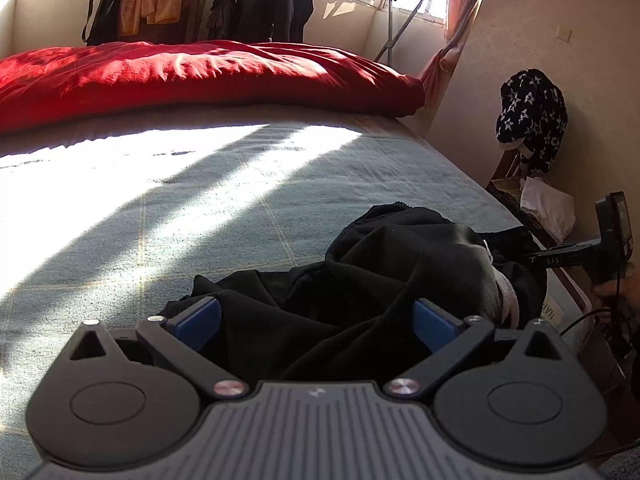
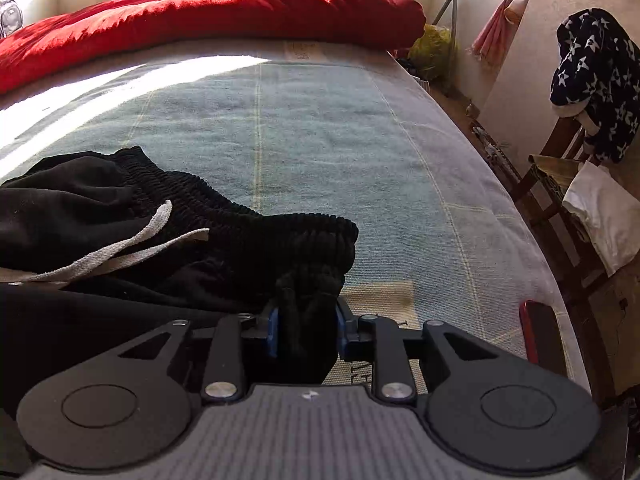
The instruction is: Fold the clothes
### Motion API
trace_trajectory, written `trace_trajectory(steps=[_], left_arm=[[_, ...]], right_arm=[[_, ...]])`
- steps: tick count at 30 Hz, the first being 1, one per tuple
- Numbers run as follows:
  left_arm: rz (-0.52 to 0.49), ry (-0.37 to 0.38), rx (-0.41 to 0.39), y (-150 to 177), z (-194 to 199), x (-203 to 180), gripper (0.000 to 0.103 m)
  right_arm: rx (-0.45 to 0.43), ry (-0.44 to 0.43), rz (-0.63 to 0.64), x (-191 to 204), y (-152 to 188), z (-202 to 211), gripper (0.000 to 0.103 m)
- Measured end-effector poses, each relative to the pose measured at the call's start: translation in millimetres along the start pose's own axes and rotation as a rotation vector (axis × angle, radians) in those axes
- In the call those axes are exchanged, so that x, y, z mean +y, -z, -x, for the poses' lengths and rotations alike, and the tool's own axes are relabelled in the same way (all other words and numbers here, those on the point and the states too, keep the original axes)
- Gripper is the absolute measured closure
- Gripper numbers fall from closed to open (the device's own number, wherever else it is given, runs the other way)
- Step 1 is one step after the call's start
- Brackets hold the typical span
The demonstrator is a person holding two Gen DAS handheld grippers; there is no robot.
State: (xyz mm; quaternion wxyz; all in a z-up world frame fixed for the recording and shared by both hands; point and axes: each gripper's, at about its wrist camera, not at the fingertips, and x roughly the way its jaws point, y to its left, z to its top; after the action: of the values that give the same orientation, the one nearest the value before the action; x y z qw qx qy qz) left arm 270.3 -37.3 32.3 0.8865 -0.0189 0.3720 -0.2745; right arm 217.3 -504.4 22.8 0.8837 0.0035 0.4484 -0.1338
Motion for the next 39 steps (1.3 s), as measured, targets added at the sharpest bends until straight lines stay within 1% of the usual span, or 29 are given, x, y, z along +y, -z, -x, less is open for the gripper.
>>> trace_trajectory(steps=[2, 3, 4, 6, 7, 10, 11, 12, 14, 16, 18, 20, 22, 24, 27, 29, 31, 32, 33, 34, 35, 36, 37, 38, 39], left_arm=[[-0.002, -0.006, -0.006, -1.2, -0.9, -4.4, 0.002], [0.001, -0.011, -0.01, -1.0, -0.4, -5.7, 0.002], [0.006, -0.016, -0.015, -0.4, 0.4, -6.1, 0.002], [0.02, -0.026, -0.025, 1.2, 2.0, -6.7, 0.002], [0.031, -0.032, -0.031, 2.4, 2.9, -6.5, 0.002], [0.064, -0.046, -0.049, 5.9, 6.3, -6.1, 0.002], [0.075, -0.051, -0.054, 7.0, 7.5, -5.9, 0.002], [0.083, -0.059, -0.057, 8.9, 9.4, -6.0, 0.002], [0.097, -0.074, -0.06, 12.9, 13.3, -6.2, 0.002], [0.117, -0.1, -0.065, 18.5, 20.8, -5.6, 0.002], [0.141, -0.13, -0.068, 24.4, 29.0, -2.8, 0.002], [0.164, -0.159, -0.067, 30.1, 36.9, 0.7, 0.002], [0.182, -0.189, -0.057, 35.3, 41.6, 4.2, 0.002], [0.198, -0.213, -0.045, 39.1, 43.4, 7.7, 0.002], [0.21, -0.226, -0.033, 41.5, 42.2, 10.3, 0.002], [0.206, -0.226, -0.027, 41.0, 39.7, 9.4, 0.002], [0.195, -0.221, -0.022, 39.4, 36.5, 7.5, 0.002], [0.189, -0.218, -0.02, 38.8, 35.1, 6.6, 0.002], [0.183, -0.215, -0.018, 38.2, 33.7, 5.7, 0.002], [0.181, -0.212, -0.016, 37.6, 32.2, 5.2, 0.002], [0.181, -0.208, -0.015, 37.0, 30.8, 4.8, 0.002], [0.18, -0.206, -0.015, 36.7, 29.9, 4.6, 0.002], [0.182, -0.209, -0.017, 36.5, 30.2, 5.0, 0.002], [0.185, -0.213, -0.02, 36.4, 30.8, 5.5, 0.002], [0.187, -0.216, -0.023, 36.3, 31.3, 6.0, 0.002]], right_arm=[[-0.029, -0.006, -0.003, -0.6, -0.7, 12.6, 0.069], [-0.05, -0.016, -0.002, -1.3, -3.6, 21.5, 0.064], [-0.074, -0.029, 0.0, -2.2, -7.5, 31.4, 0.061], [-0.121, -0.088, 0.001, -2.9, -20.5, 47.5, 0.057], [-0.137, -0.128, 0.016, 1.3, -29.6, 49.7, 0.056], [-0.175, -0.257, 0.075, 19.1, -59.4, 50.2, 0.054], [-0.182, -0.283, 0.116, 29.4, -69.7, 44.0, 0.053], [-0.187, -0.303, 0.166, 41.2, -80.1, 35.6, 0.049], [-0.165, -0.357, 0.246, 63.9, -101.5, 7.5, 0.043], [-0.116, -0.409, 0.301, 82.3, -118.8, -25.9, 0.043], [-0.042, -0.442, 0.35, 94.7, -130.5, -62.4, 0.043], [0.024, -0.473, 0.372, 99.4, -134.0, -91.3, 0.043], [0.055, -0.513, 0.383, 99.4, -132.4, -107.4, 0.04], [0.076, -0.545, 0.394, 99.0, -128.6, -120.0, 0.028], [0.108, -0.592, 0.388, 97.1, -119.1, -130.9, 0.019], [0.107, -0.596, 0.422, 100.8, -110.8, -125.7, 0.017], [0.103, -0.595, 0.463, 105.4, -102.5, -119.0, 0.017], [0.101, -0.594, 0.483, 107.7, -98.4, -115.7, 0.019], [0.098, -0.586, 0.498, 110.8, -96.9, -113.2, 0.024], [0.095, -0.574, 0.51, 114.1, -96.4, -111.0, 0.026], [0.092, -0.568, 0.525, 117.6, -96.4, -107.9, 0.031], [0.088, -0.565, 0.542, 121.2, -96.5, -104.5, 0.043], [0.078, -0.551, 0.57, 126.0, -95.8, -98.9, 0.047], [0.066, -0.534, 0.602, 131.3, -94.7, -92.5, 0.057], [0.045, -0.504, 0.63, 136.3, -93.7, -87.2, 0.063]])
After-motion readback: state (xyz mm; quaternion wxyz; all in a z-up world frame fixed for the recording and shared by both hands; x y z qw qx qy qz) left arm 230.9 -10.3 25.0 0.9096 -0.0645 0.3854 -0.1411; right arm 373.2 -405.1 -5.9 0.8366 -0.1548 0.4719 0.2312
